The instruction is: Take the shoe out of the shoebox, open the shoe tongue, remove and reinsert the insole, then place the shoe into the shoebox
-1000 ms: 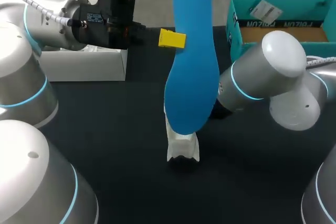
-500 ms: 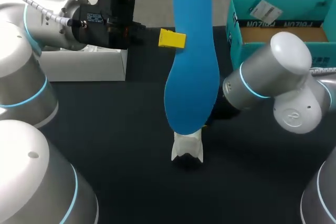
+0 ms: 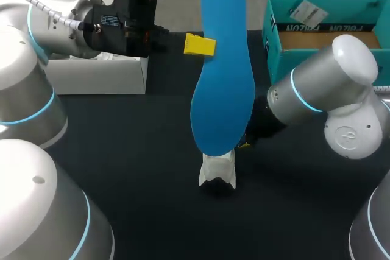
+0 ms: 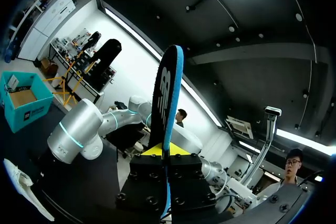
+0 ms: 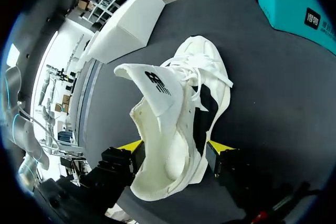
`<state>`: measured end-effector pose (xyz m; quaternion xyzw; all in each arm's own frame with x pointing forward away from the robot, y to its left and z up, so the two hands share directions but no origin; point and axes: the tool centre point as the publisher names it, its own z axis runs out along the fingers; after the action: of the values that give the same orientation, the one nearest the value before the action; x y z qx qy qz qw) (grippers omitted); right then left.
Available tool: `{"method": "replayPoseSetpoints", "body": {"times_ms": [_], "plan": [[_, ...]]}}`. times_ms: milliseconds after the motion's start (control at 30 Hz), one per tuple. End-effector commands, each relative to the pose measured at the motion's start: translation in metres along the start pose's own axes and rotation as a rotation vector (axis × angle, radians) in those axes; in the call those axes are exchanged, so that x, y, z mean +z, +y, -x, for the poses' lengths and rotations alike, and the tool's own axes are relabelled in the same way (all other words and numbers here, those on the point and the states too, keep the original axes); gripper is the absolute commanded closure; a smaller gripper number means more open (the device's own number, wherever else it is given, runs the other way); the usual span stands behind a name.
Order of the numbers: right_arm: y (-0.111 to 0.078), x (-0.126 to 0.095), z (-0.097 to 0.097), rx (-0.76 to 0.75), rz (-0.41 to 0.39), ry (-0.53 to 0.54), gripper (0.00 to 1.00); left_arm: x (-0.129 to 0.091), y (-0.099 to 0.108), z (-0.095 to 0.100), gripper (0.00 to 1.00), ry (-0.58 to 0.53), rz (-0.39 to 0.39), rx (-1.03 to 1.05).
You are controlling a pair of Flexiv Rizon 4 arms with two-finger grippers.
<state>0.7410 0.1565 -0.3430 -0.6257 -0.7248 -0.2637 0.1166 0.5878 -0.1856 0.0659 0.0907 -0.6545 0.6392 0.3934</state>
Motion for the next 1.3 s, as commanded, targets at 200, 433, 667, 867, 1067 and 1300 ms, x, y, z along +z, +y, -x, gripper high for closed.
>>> {"method": "replayPoseSetpoints", "body": {"times_ms": [200,433,667,867,1067,1300], "plan": [[0.001,-0.040,0.007,-0.028,0.074,0.209,0.00,0.001,0.000,0.002,1.00,0.003,0.001,0.001],[0.001,-0.040,0.007,-0.028,0.074,0.209,0.00,0.001,0.000,0.002,1.00,0.003,0.001,0.001],[0.004,-0.048,0.011,0.014,0.074,0.333,0.00,0.001,0.000,0.002,1.00,0.003,0.001,0.001],[0.015,-0.087,0.014,0.078,0.059,0.591,0.00,0.001,0.000,0.002,1.00,0.003,0.001,0.001],[0.025,-0.124,0.005,0.073,0.012,0.703,0.00,0.001,0.000,0.002,1.00,0.003,0.001,0.001],[0.036,-0.159,-0.010,0.109,-0.006,0.833,0.00,0.001,0.000,0.002,1.00,0.003,0.001,0.001]]}}
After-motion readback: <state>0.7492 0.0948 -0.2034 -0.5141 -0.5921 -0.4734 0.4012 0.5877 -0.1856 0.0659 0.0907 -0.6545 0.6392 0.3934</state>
